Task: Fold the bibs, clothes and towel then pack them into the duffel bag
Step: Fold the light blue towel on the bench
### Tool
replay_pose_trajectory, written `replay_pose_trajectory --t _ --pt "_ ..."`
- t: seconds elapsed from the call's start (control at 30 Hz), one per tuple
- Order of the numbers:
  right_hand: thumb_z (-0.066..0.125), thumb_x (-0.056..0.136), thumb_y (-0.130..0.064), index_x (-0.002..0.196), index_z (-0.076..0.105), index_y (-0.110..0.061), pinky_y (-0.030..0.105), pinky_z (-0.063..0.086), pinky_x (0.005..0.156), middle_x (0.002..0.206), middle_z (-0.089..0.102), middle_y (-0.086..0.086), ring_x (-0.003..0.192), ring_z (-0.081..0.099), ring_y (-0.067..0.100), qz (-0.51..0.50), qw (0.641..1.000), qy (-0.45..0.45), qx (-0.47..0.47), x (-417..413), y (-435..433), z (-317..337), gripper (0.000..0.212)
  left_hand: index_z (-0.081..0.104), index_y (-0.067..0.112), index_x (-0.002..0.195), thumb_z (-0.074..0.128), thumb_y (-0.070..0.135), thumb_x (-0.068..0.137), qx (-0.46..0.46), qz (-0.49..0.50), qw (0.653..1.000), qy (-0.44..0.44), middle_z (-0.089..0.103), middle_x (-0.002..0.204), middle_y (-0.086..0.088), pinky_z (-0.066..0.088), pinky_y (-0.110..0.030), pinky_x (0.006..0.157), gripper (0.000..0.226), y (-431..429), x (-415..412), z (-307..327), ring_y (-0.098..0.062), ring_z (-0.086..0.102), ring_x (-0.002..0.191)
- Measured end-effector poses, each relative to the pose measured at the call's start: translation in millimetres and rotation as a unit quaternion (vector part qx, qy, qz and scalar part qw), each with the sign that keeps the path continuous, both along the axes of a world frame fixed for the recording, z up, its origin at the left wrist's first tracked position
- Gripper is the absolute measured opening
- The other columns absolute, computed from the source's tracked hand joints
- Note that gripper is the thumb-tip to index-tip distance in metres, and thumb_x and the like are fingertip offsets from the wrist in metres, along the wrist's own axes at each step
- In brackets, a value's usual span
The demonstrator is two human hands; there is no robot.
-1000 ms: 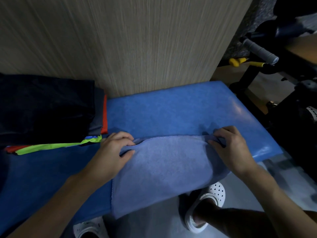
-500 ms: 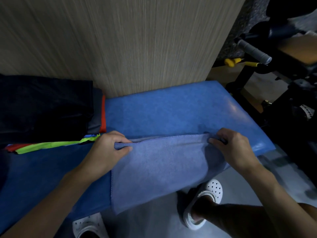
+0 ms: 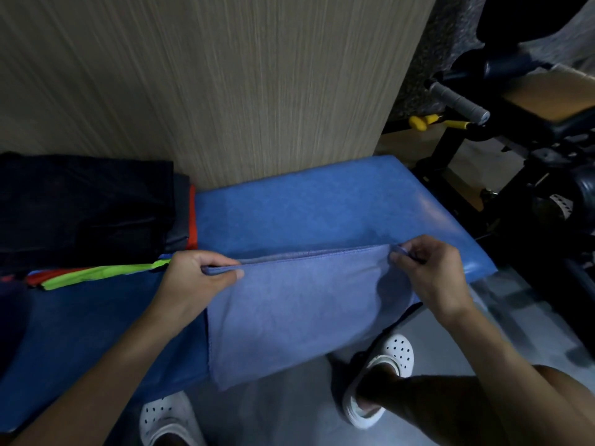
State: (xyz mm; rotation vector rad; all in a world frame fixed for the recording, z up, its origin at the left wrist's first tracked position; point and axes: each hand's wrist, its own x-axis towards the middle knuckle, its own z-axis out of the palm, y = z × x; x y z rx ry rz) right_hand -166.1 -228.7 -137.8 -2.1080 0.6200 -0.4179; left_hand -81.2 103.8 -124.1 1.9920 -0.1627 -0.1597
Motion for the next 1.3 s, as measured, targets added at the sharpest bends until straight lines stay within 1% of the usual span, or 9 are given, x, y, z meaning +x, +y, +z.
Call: replay_pose_trajectory --t 0.1,0.3,0.43,0.5,0.73,0.87,1.0,1.2,1.3 --pt "0.077 0.078 -0.001 0.071 0.062 -0.009 0.013 0.042 0.052 0.063 0.061 0.003 0.053 0.052 0.002 -0.004 0.993 -0.041 0.108 -7.6 -0.3 14.6 0.019 0.078 0.02 0.074 0.083 0.002 0.073 -0.011 -0.003 1.0 -0.01 0.076 0.077 0.006 0.051 -0.011 0.064 0.019 7.1 -3.5 15.0 -0.002 0.069 0.071" --pt "0.08 0.075 -0.001 0.078 0.067 0.004 0.012 0.048 0.061 0.072 0.067 0.009 0.064 0.059 0.008 0.002 0.982 -0.081 0.172 -29.6 -7.6 52.3 0.015 0.078 0.014 0.083 0.075 0.0 0.081 -0.046 -0.037 0.998 -0.027 0.076 0.085 0.0 0.051 -0.01 0.072 0.014 21.2 -13.9 49.7 -0.005 0.067 0.081" --pt "0.08 0.075 -0.003 0.078 0.067 0.002 0.014 0.049 0.062 0.074 0.067 0.011 0.067 0.06 0.012 0.016 0.976 -0.12 0.182 -45.3 -6.7 93.0 0.014 0.08 0.036 0.082 0.069 0.001 0.087 -0.032 -0.096 0.993 -0.066 0.072 0.098 0.006 0.048 -0.01 0.081 0.037 29.6 -23.9 89.0 0.002 0.064 0.086" --pt "0.08 0.075 -0.002 0.078 0.067 0.002 0.018 0.051 0.063 0.071 0.067 0.01 0.067 0.061 0.014 0.022 0.974 -0.132 0.185 -53.5 -6.1 111.6 0.014 0.079 0.042 0.079 0.07 -0.001 0.084 -0.035 -0.109 0.99 -0.088 0.07 0.093 0.014 0.047 -0.007 0.076 0.044 33.0 -29.8 111.3 0.005 0.062 0.083" --pt "0.076 0.079 0.0 0.069 0.059 -0.009 0.052 0.052 0.08 0.08 0.065 0.019 0.077 0.061 0.028 0.063 0.973 -0.146 0.168 -82.0 0.4 168.2 0.022 0.078 0.033 0.066 0.081 -0.002 0.072 -0.031 -0.057 0.984 -0.167 0.07 0.079 0.02 0.043 -0.002 0.071 0.035 36.3 -50.5 172.7 0.009 0.06 0.072" --pt "0.076 0.079 0.001 0.071 0.057 -0.007 0.044 0.051 0.071 0.081 0.064 0.028 0.074 0.059 0.028 0.083 0.977 -0.143 0.138 -94.1 6.3 194.8 0.022 0.077 0.04 0.068 0.082 0.001 0.072 -0.052 -0.032 0.981 -0.185 0.07 0.079 0.023 0.044 -0.001 0.07 0.039 39.7 -57.3 193.6 0.008 0.061 0.07" --pt "0.079 0.076 0.0 0.071 0.059 -0.003 0.026 0.05 0.056 0.07 0.064 0.019 0.058 0.059 0.019 0.068 0.979 -0.158 0.113 -103.5 5.9 212.8 0.02 0.079 0.033 0.071 0.076 -0.001 0.077 -0.076 -0.073 0.979 -0.175 0.072 0.085 0.015 0.046 -0.003 0.073 0.035 42.4 -66.9 208.5 0.007 0.063 0.074" --pt "0.08 0.076 -0.002 0.071 0.063 -0.005 0.04 0.056 0.073 0.083 0.071 0.018 0.073 0.066 0.024 0.044 0.986 -0.144 0.076 -110.9 3.3 221.9 0.018 0.08 0.029 0.073 0.07 -0.003 0.083 -0.034 -0.11 0.98 -0.16 0.072 0.088 0.021 0.046 -0.003 0.074 0.035 48.9 -69.4 216.6 0.007 0.064 0.078" --pt "0.077 0.077 0.001 0.07 0.06 -0.007 0.027 0.058 0.069 0.082 0.071 0.008 0.073 0.066 0.018 0.055 0.985 -0.144 0.083 -111.5 5.1 225.0 0.021 0.078 0.037 0.076 0.073 -0.003 0.082 0.013 -0.117 0.979 -0.169 0.073 0.094 0.021 0.047 -0.004 0.079 0.041 53.6 -67.8 218.8 0.006 0.067 0.083"
